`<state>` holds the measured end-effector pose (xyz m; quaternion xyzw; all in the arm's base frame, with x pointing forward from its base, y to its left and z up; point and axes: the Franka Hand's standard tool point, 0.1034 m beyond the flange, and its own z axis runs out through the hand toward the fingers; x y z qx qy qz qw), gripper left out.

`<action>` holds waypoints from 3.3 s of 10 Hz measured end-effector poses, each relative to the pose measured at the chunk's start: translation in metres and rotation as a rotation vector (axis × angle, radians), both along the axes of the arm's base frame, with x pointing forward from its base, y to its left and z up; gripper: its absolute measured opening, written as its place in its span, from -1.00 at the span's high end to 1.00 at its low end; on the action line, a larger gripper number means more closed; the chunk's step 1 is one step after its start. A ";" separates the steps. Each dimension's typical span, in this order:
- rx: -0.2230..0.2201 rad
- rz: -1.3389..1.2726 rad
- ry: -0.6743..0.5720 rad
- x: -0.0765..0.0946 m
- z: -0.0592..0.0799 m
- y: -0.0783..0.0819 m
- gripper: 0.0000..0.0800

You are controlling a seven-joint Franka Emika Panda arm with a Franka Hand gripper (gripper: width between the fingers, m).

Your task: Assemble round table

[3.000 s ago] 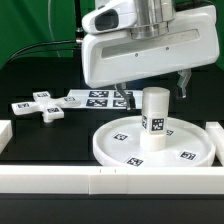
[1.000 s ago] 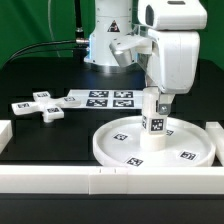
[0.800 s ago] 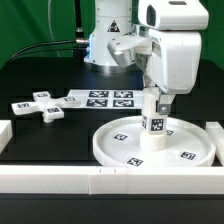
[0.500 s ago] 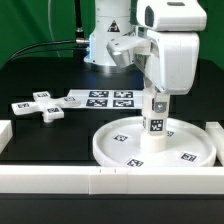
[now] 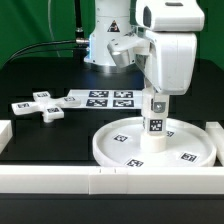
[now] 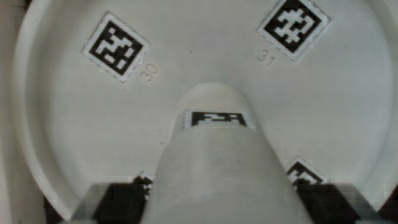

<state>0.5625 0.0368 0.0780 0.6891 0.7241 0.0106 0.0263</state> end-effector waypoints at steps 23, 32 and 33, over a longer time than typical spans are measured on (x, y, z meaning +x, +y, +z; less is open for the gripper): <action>0.146 -2.218 0.096 -0.013 -0.006 0.002 -0.02; 0.163 -2.406 0.145 -0.006 0.000 0.011 -0.60; 0.164 -2.340 0.142 -0.006 0.000 0.011 -0.62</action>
Offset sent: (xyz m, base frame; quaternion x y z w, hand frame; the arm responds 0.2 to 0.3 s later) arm -0.0096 0.0024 -0.0141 0.0664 -0.0422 0.2660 0.9607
